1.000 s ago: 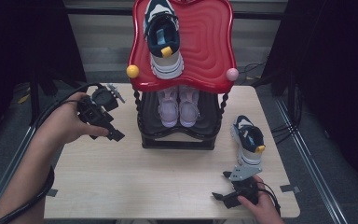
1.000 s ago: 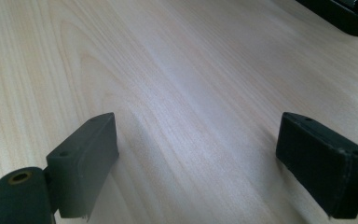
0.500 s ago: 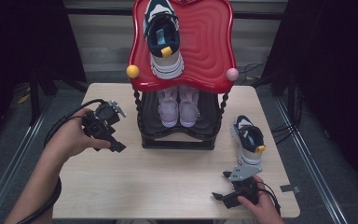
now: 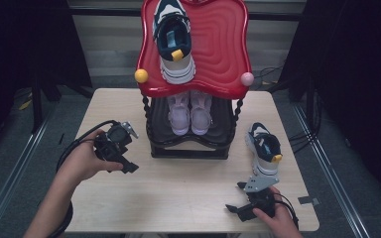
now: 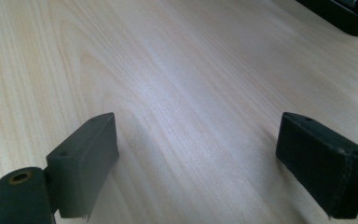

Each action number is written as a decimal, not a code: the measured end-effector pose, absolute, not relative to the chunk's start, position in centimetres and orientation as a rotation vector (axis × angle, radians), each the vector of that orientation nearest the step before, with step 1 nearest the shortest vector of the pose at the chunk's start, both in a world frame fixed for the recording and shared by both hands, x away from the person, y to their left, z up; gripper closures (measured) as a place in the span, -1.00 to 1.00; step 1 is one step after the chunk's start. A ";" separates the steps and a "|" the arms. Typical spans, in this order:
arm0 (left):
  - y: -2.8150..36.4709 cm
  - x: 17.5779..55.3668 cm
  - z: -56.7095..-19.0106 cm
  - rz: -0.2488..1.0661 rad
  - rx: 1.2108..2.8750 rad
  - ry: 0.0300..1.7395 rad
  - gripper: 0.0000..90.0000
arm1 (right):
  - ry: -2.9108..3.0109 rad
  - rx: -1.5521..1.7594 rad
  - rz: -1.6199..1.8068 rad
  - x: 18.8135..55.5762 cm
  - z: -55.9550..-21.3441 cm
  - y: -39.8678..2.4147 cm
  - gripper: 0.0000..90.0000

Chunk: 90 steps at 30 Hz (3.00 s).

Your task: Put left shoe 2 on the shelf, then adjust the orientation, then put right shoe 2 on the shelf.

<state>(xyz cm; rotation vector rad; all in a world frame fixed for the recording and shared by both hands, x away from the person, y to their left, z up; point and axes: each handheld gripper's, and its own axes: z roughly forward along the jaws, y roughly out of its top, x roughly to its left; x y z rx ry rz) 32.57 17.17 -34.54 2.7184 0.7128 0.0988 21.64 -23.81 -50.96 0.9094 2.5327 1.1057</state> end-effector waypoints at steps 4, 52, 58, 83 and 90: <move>17.2 32.4 -35.8 0.091 2.704 0.712 -0.37 | 2.534 0.905 1.104 21.7 -51.0 -23.8 -0.73; 16.8 30.1 -48.6 0.154 2.493 0.729 -0.48 | 2.533 0.910 1.100 21.6 -51.0 -23.8 -0.74; 17.1 29.7 -49.3 0.192 2.414 0.721 -0.62 | 2.532 0.912 1.099 21.6 -51.0 -23.8 -0.74; 18.6 28.6 -50.8 0.252 2.261 0.660 -0.76 | 2.596 0.914 1.057 21.8 -49.0 -24.6 -0.71; 18.5 28.5 -50.8 0.248 2.259 0.668 -0.80 | 2.677 0.895 1.007 22.4 -47.6 -25.2 -0.70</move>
